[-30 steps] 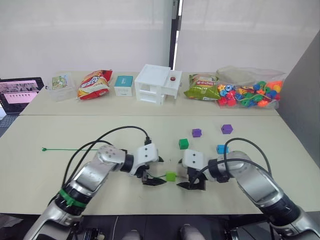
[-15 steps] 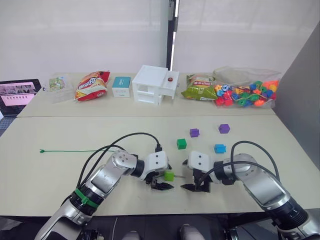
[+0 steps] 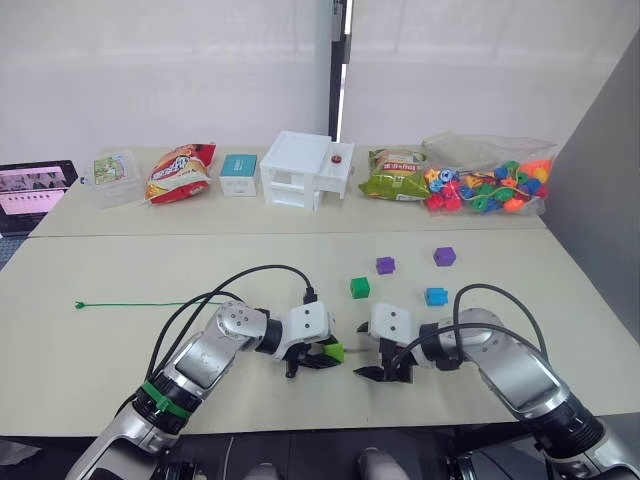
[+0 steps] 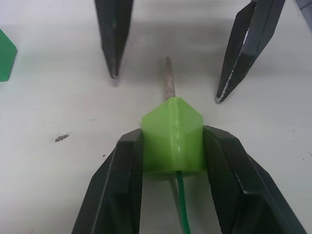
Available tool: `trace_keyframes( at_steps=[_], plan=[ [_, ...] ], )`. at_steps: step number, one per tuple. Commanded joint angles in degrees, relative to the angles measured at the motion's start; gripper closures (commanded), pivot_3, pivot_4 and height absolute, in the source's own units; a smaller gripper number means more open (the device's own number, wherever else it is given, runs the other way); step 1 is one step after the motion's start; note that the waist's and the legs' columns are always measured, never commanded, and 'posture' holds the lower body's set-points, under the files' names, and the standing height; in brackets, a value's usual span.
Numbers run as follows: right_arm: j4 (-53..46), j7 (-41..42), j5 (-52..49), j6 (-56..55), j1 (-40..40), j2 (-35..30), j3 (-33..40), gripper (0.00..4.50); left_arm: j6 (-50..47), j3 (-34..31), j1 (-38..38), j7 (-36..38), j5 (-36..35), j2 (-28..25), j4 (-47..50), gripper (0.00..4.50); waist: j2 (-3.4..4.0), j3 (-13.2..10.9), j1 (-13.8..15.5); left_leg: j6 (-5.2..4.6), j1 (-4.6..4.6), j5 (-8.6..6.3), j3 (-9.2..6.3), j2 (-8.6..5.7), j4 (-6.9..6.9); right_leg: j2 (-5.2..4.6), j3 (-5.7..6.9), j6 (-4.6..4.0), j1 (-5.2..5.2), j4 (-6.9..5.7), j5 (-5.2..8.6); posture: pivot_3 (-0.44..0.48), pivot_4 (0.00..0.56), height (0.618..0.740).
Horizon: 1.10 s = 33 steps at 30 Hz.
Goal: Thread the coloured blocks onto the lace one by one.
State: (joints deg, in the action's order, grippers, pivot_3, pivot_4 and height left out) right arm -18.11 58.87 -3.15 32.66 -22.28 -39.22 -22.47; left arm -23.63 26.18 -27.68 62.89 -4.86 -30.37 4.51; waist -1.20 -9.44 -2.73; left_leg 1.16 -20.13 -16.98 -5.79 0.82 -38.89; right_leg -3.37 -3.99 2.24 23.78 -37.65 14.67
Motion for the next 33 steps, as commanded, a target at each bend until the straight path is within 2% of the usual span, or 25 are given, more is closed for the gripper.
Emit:
trace_keyframes(
  at_steps=[1,8,11,15,22,28,30,33],
  plan=[
    [2.7,0.2,1.7,-1.1,-0.1,-1.2,-1.0,2.19,-0.3,2.0,1.8,1.0,1.4,-0.9,-2.0,3.19,0.0,0.0,0.0,0.0,0.04,0.0,0.0,0.0,0.0,0.0,0.0,0.0,-0.05,0.0,0.0,0.0,0.15,0.74],
    [4.6,0.0,2.6,-3.0,-0.6,-1.7,-0.8,4.48,0.6,1.7,2.4,2.6,0.5,-1.6,-1.0,3.19,0.0,0.0,0.2,-0.01,0.63,-0.01,0.0,0.03,0.16,0.01,0.02,0.05,-0.77,0.47,0.04,0.0,0.15,0.74],
    [5.2,0.0,2.7,-3.6,-1.1,-1.9,-0.8,4.5,1.2,1.4,2.4,3.2,0.8,-2.5,-1.2,3.19,0.0,0.0,0.1,-0.01,0.62,-0.01,0.01,0.03,0.15,0.0,0.01,0.05,-0.78,0.5,0.03,0.0,0.15,0.74],
    [3.0,1.7,0.8,-4.8,-1.4,-3.5,0.9,4.5,1.7,-2.8,2.3,4.4,0.2,-7.2,-2.6,3.19,0.01,0.0,0.0,-0.01,0.61,-0.01,0.01,0.06,0.15,0.03,0.01,0.05,-0.74,0.49,0.03,0.0,0.15,0.74],
    [-4.4,5.6,-3.7,-3.8,1.8,-9.6,5.9,4.5,12.6,-14.5,9.4,11.2,-2.5,-24.8,-12.1,3.19,0.06,0.0,-0.9,-0.03,0.58,-0.02,0.03,0.15,0.34,0.07,0.02,0.04,-0.57,0.49,0.04,0.0,0.15,0.74],
    [-3.9,6.6,-4.1,-6.1,4.8,-12.4,8.2,4.5,22.3,-24.9,14.0,13.0,-3.6,-34.4,-26.7,3.19,0.13,-0.1,-1.2,-0.03,0.78,-0.02,0.17,0.15,0.71,0.02,0.01,-0.09,-0.58,0.54,0.15,0.0,0.15,0.74],
    [-3.3,6.8,-3.9,-6.6,4.8,-12.5,8.3,4.5,26.5,-26.8,14.9,12.1,-2.4,-36.5,-31.7,3.19,0.13,-0.1,-1.4,-0.03,0.76,-0.02,0.18,0.15,0.75,0.02,0.01,-0.1,-0.52,0.54,0.16,0.0,0.15,0.74],
    [-3.2,6.7,-4.1,-6.5,4.1,-11.5,7.8,4.5,29.4,-28.2,16.7,12.1,-3.0,-36.4,-33.1,3.19,0.22,-0.2,-1.2,-0.03,0.73,-0.02,0.22,0.17,0.81,0.02,0.01,-0.11,-0.43,0.52,0.17,0.0,0.15,0.74]
  ],
)
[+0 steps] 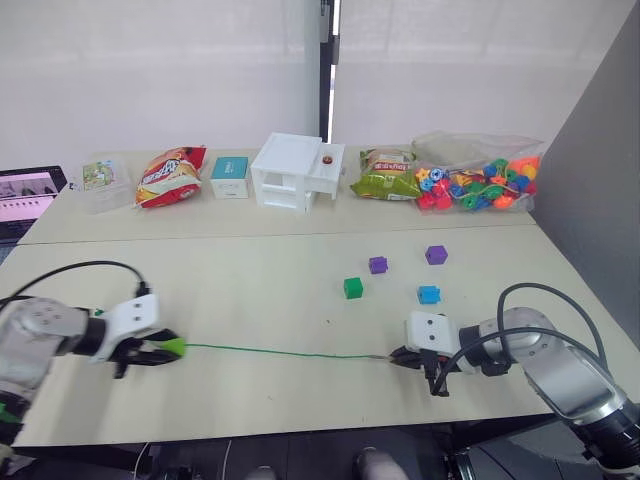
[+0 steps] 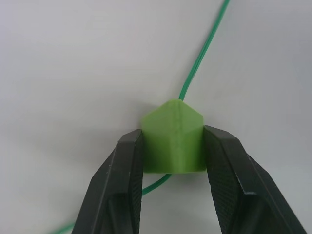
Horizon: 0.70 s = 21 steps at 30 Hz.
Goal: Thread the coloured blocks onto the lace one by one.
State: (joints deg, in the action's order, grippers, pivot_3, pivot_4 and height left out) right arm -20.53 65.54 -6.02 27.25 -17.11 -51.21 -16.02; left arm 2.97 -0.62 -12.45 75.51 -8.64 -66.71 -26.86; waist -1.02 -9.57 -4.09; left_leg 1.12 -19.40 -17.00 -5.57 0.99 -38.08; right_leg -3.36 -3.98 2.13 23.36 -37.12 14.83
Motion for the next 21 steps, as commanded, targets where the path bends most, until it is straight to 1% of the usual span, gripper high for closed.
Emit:
trace_keyframes(
  at_steps=[1,4,6,8,9,10,11,12,14,15,18,19,21],
  plan=[
    [-0.6,0.1,-1.2,-1.1,-1.3,0.8,1.2,4.5,3.5,-1.8,1.9,-0.7,0.6,0.2,-1.7,3.19,0.06,0.0,0.3,0.0,-0.02,0.0,0.0,-0.02,0.0,-0.03,0.0,0.0,0.0,0.0,0.0,0.0,0.15,0.74],
    [-0.1,0.0,-0.7,-1.3,-2.3,2.1,0.3,4.5,3.1,-3.0,1.9,-1.6,-0.3,1.5,-0.1,3.19,0.06,0.0,0.9,0.0,-0.11,0.0,0.01,-0.04,0.0,-0.08,0.01,0.01,0.0,0.02,0.0,0.0,0.15,0.74],
    [0.0,0.0,-0.7,-1.1,-3.0,3.1,-0.1,4.5,-0.5,-4.1,1.0,-1.4,-2.1,2.1,2.0,3.19,0.06,0.0,1.2,0.01,-0.13,0.0,0.01,-0.04,0.0,-0.09,0.01,0.01,0.01,0.02,0.0,0.0,0.15,0.74],
    [0.0,-0.1,-0.6,-0.8,-3.7,4.0,-0.4,4.5,-6.4,-5.5,0.2,0.6,-5.6,1.9,5.6,2.18,0.03,-0.1,1.6,0.01,-0.25,0.0,0.01,-0.05,0.0,-0.08,0.02,0.01,0.12,0.0,0.0,0.0,0.15,0.74],
    [0.1,-0.2,-0.6,-0.6,-4.0,4.5,-0.6,4.5,-9.0,-6.2,-0.2,1.4,-7.4,1.7,7.7,1.8,0.01,-0.1,1.7,0.01,-0.38,0.01,-0.02,-0.04,-0.01,-0.08,0.05,0.01,0.22,0.0,0.0,0.0,0.15,0.74],
    [0.0,-0.3,-0.5,-0.2,-4.4,4.9,-0.8,4.5,-10.5,-6.8,-0.9,1.5,-8.6,1.8,9.5,1.51,-0.01,-0.1,1.7,0.02,-0.5,0.01,-0.02,-0.04,-0.04,-0.07,0.05,0.01,0.33,-0.04,0.0,0.0,0.15,0.74],
    [-0.1,-0.4,-0.4,0.1,-4.7,5.3,-1.1,4.5,-12.2,-7.0,-1.8,1.0,-9.3,1.9,11.5,1.28,-0.07,-0.1,1.7,0.04,-0.92,0.02,-0.04,-0.05,-0.21,-0.07,0.06,0.0,0.76,-0.18,-0.02,0.0,0.15,0.74],
    [-0.2,-0.5,-0.4,0.7,-5.2,5.8,-1.5,4.5,-14.2,-6.9,-2.9,0.4,-9.8,1.9,13.6,0.87,-0.12,-0.1,1.8,0.08,-1.09,0.04,-0.05,-0.08,-0.36,-0.09,0.05,0.0,0.98,-0.46,-0.03,0.0,0.15,0.74],
    [-0.7,-0.7,-0.6,2.1,-5.8,6.8,-2.2,4.5,-18.3,-6.4,-4.3,0.0,-10.8,1.9,17.3,0.22,-0.13,-0.2,1.7,0.07,-1.09,0.03,-0.13,-0.09,-0.65,-0.08,0.07,-0.01,1.0,-0.79,-0.02,0.0,0.15,0.74],
    [-1.1,-1.0,-0.4,3.0,-6.2,7.4,-2.9,4.5,-21.2,-6.2,-4.6,0.5,-12.4,2.0,20.0,0.02,-0.13,-0.2,1.6,0.07,-1.09,0.03,-0.13,-0.1,-0.65,-0.08,0.07,-0.01,0.99,-0.75,-0.02,0.0,0.15,0.74],
    [-1.0,-2.2,1.1,5.6,-8.5,9.4,-5.6,4.5,-29.8,-4.4,-5.6,0.6,-17.5,3.6,29.9,0.02,-0.13,-0.2,1.3,0.06,-1.04,0.03,-0.12,-0.1,-0.64,-0.07,0.06,0.0,0.94,-0.78,-0.02,0.0,0.15,0.74],
    [-1.3,-2.6,1.6,7.2,-9.7,10.3,-6.9,4.5,-31.7,-1.9,-6.3,-1.2,-18.1,6.2,34.8,0.02,-0.12,-0.2,1.3,0.06,-1.04,0.03,-0.12,-0.1,-0.64,-0.06,0.06,0.0,0.95,-0.79,-0.02,0.0,0.15,0.74],
    [-1.5,-3.0,2.0,9.3,-11.3,11.4,-8.4,4.5,-33.7,1.9,-7.4,-4.2,-17.9,10.6,40.4,0.02,-0.09,-0.2,1.5,0.06,-1.03,0.03,-0.13,-0.11,-0.66,-0.06,0.06,0.0,0.93,-0.82,-0.02,0.0,0.15,0.74]
  ],
)
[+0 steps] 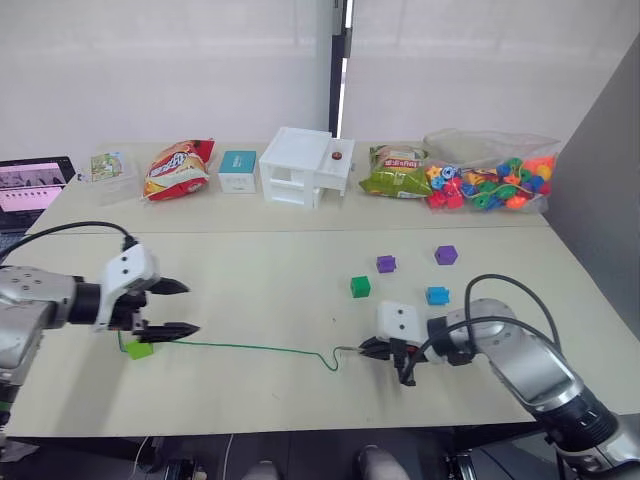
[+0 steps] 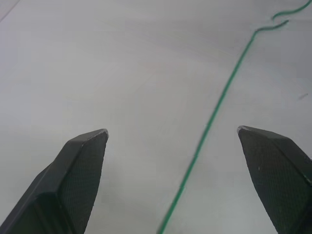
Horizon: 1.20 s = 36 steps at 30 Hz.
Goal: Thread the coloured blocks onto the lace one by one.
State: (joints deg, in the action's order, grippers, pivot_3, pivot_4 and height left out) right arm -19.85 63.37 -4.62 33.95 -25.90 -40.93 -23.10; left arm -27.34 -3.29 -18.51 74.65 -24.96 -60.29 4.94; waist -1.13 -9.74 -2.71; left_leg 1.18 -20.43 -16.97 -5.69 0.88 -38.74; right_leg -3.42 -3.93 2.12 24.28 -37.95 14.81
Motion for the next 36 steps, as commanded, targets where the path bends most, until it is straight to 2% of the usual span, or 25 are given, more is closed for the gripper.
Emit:
trace_keyframes(
  at_steps=[1,5,9,13,18,24,32,36],
  plan=[
    [-2.5,-1.0,0.9,3.4,-3.1,1.3,-2.1,4.5,-3.9,7.3,-1.9,-5.3,-0.8,7.6,10.8,0.02,0.01,0.0,0.1,0.0,-0.01,0.0,0.0,-0.02,-0.03,-0.01,-0.01,0.0,-0.01,0.01,0.0,0.0,0.15,0.74],
    [-3.3,-1.6,1.7,5.8,-4.3,1.8,-4.2,4.5,-4.0,15.1,-3.0,-9.1,3.0,15.3,14.5,0.02,-0.04,0.0,0.3,0.01,-0.04,0.0,-0.06,-0.05,-0.12,-0.02,0.0,0.0,-0.04,-0.01,-0.01,0.0,0.15,0.74],
    [-3.9,-2.1,2.0,7.4,-5.2,2.1,-5.5,4.5,0.8,21.6,-4.7,-12.3,9.9,20.8,9.0,0.02,-0.04,0.0,0.2,0.0,-0.02,0.0,-0.08,-0.05,-0.1,0.01,-0.01,-0.01,-0.01,0.01,-0.01,0.0,0.15,0.74],
    [-4.5,-2.3,2.2,8.1,-5.6,1.8,-6.1,4.5,3.9,23.6,-5.8,-12.6,12.6,24.0,4.3,0.02,-0.04,0.0,0.2,0.0,0.0,0.0,-0.08,-0.07,-0.14,0.0,-0.01,-0.01,-0.06,0.01,-0.01,0.0,0.15,0.74],
    [-5.0,-2.8,2.2,8.8,-5.8,1.8,-6.1,4.5,3.8,24.3,-6.3,-11.4,12.6,25.1,3.2,0.02,-0.04,0.0,0.3,0.0,-0.01,0.0,-0.11,-0.08,-0.13,-0.01,-0.01,-0.01,-0.04,-0.01,-0.01,0.0,0.15,0.74],
    [-5.4,-3.1,2.0,9.4,-5.7,1.8,-6.1,4.5,3.1,23.8,-7.4,-11.6,12.0,28.0,2.6,1.85,-0.04,0.0,0.3,0.0,-0.02,0.0,-0.11,-0.09,-0.14,-0.02,0.0,-0.01,-0.06,0.0,-0.01,0.0,0.15,0.74],
    [-5.2,-3.4,2.1,9.2,-5.7,1.8,-6.2,4.5,2.2,23.3,-6.8,-10.7,11.8,27.9,3.6,4.48,-0.04,0.0,0.3,0.0,0.0,0.0,-0.13,-0.08,-0.13,-0.01,-0.01,-0.01,-0.05,-0.01,-0.01,0.0,0.15,0.74],
    [-5.0,-3.6,2.2,9.1,-5.6,1.6,-6.3,4.5,1.5,22.8,-6.4,-10.4,11.4,27.5,4.4,4.48,-0.04,0.0,0.3,0.0,-0.01,0.0,-0.13,-0.09,-0.14,-0.02,-0.01,-0.01,-0.06,-0.01,-0.01,0.0,0.15,0.74]
  ],
)
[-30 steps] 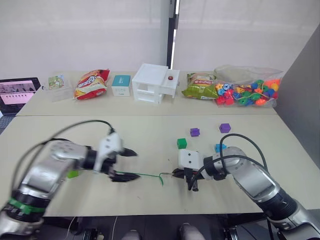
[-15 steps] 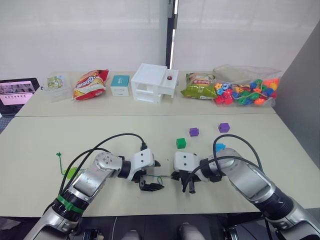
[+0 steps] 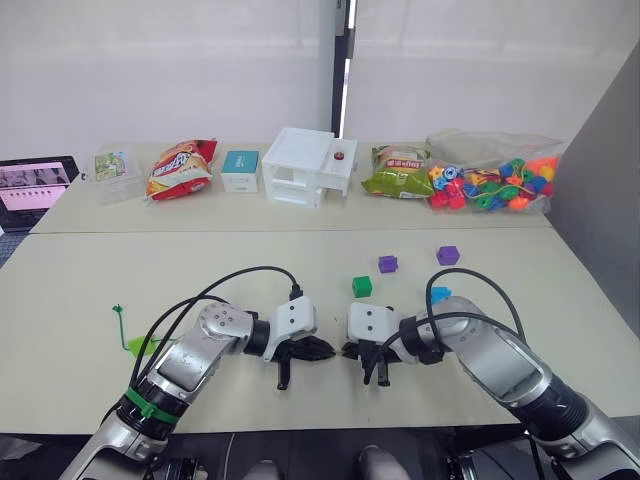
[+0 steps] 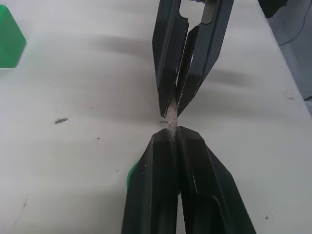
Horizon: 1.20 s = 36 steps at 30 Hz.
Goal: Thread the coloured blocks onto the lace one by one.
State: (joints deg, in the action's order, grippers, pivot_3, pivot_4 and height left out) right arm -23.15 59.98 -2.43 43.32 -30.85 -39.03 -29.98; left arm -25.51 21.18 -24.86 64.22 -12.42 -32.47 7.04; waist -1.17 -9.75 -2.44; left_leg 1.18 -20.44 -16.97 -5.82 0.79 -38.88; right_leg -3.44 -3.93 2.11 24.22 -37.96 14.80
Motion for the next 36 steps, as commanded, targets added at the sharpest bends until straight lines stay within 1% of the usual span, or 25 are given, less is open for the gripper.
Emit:
trace_keyframes(
  at_steps=[1,6,8,10,12,15,18,20,22,23,27,29,30,32,33,36],
  plan=[
    [-1.5,-0.3,0.2,-0.4,-0.7,-0.3,0.5,4.5,-0.5,-1.8,-0.1,0.0,-1.3,-0.4,2.3,4.48,0.0,0.0,0.0,0.0,0.0,0.0,0.0,0.0,0.0,0.0,0.0,0.0,0.0,0.0,0.0,0.0,0.15,0.74],
    [-1.5,-0.5,0.5,-0.6,-0.4,-0.8,0.3,4.5,-0.9,-2.3,-0.3,-0.4,-1.4,-0.3,2.1,4.48,0.0,0.0,0.0,0.0,0.0,0.0,0.0,0.0,0.0,0.0,0.0,0.0,0.0,0.0,0.0,0.0,0.15,0.74],
    [-2.1,-1.4,0.2,-0.7,0.2,-0.5,1.3,4.5,-1.0,-2.5,-0.5,-0.3,-1.6,-0.4,2.0,4.48,0.0,0.0,0.0,0.0,0.0,0.0,0.0,0.0,0.0,0.0,0.0,0.0,0.0,0.0,0.0,0.0,0.15,0.74],
    [-3.5,-3.1,-1.3,0.3,1.6,0.1,4.4,3.77,-1.1,-2.7,-0.7,0.0,-1.8,-0.7,2.1,4.5,0.0,0.0,0.0,0.0,0.0,0.0,0.0,0.0,0.0,0.0,0.0,0.0,0.0,0.0,0.0,0.0,0.15,0.74],
    [-5.5,-4.9,-2.3,1.6,3.8,-0.3,7.6,3.15,-0.9,-2.9,-0.4,0.1,-1.9,-1.2,2.5,4.5,0.0,0.0,0.1,0.0,-0.01,0.0,-0.01,0.0,0.0,0.0,0.0,0.0,0.0,0.0,0.0,0.0,0.15,0.74],
    [-9.8,-8.9,-3.7,5.3,10.1,-1.2,15.8,2.07,-1.0,-3.3,0.1,0.4,-2.1,-2.0,3.3,4.5,0.0,0.0,0.5,0.0,-0.03,0.0,-0.02,-0.01,0.0,-0.02,0.0,0.0,-0.01,0.01,0.0,0.0,0.15,0.74],
    [-17.5,-16.4,-5.8,11.2,20.1,4.2,26.1,1.03,-2.1,-4.3,1.0,0.0,-2.5,-3.1,5.0,4.5,-0.01,0.0,1.1,0.0,-0.04,0.0,-0.03,-0.02,0.01,-0.02,0.01,0.0,-0.01,0.03,0.0,0.0,0.15,0.74],
    [-21.7,-23.1,-4.1,13.1,26.3,9.1,30.3,0.38,-3.2,-5.1,1.8,-0.7,-3.0,-3.7,6.5,4.5,0.0,0.0,1.1,0.0,-0.04,0.0,-0.04,-0.01,0.04,0.0,0.0,0.0,0.02,0.01,0.0,0.0,0.15,0.74],
    [-25.4,-30.4,-2.5,14.3,31.9,15.7,33.3,0.38,-4.8,-6.1,2.6,-1.2,-3.7,-4.3,8.5,4.5,0.0,0.0,1.1,0.0,-0.02,0.0,-0.03,0.0,0.06,0.01,-0.01,0.0,0.02,-0.01,0.0,0.0,0.15,0.74],
    [-26.9,-34.0,-1.2,13.7,34.3,18.6,33.5,0.38,-5.7,-6.5,2.9,-1.4,-4.3,-4.5,9.5,4.5,0.03,0.0,1.1,0.0,0.0,0.0,-0.03,0.01,0.06,0.01,-0.01,0.0,0.01,-0.02,0.0,0.0,0.15,0.74],
    [-28.8,-43.6,1.2,10.8,38.7,27.3,32.9,0.38,-8.0,-7.3,3.5,-2.4,-5.5,-4.8,11.6,4.5,0.03,0.0,0.8,0.05,0.02,0.03,0.04,0.01,0.04,0.0,-0.05,0.02,-0.02,0.05,0.01,0.0,0.15,0.74],
    [-28.7,-46.4,2.3,9.2,39.6,29.0,32.3,0.38,-8.6,-7.4,3.5,-2.7,-5.5,-4.8,12.1,4.5,0.03,0.0,0.6,0.06,0.06,0.03,0.05,0.01,0.06,0.01,-0.05,0.02,-0.05,0.05,0.02,0.0,0.15,0.74],
    [-28.2,-48.8,3.2,7.6,39.7,30.9,32.5,0.38,-8.9,-7.3,3.5,-3.0,-5.6,-4.8,12.4,4.5,0.03,0.0,0.4,0.06,0.07,0.04,0.04,0.02,0.06,0.01,-0.05,0.02,-0.06,0.05,0.02,0.0,0.15,0.74],
    [-26.8,-52.4,4.8,4.9,38.6,32.4,33.4,0.38,-9.3,-7.1,3.5,-3.4,-5.7,-4.7,12.8,4.5,0.04,0.0,0.2,0.08,0.09,0.04,0.04,0.02,0.07,0.01,-0.05,0.02,-0.06,0.04,0.02,0.0,0.15,0.74],
    [-25.9,-53.1,4.8,4.3,37.5,32.8,34.5,0.38,-9.4,-6.9,3.6,-3.5,-5.8,-4.7,13.0,4.5,0.04,0.0,0.1,0.08,0.1,0.04,0.04,0.02,0.07,0.01,-0.05,0.02,-0.05,0.02,0.02,0.0,0.15,0.74],
    [-20.9,-51.9,3.0,5.2,31.6,30.2,38.7,0.38,-9.4,-6.5,3.8,-3.9,-5.9,-4.4,13.5,4.5,0.04,0.0,-0.1,0.08,0.1,0.04,0.06,0.01,0.08,0.01,-0.07,0.02,-0.07,0.05,0.02,0.0,0.15,0.74]
  ],
)
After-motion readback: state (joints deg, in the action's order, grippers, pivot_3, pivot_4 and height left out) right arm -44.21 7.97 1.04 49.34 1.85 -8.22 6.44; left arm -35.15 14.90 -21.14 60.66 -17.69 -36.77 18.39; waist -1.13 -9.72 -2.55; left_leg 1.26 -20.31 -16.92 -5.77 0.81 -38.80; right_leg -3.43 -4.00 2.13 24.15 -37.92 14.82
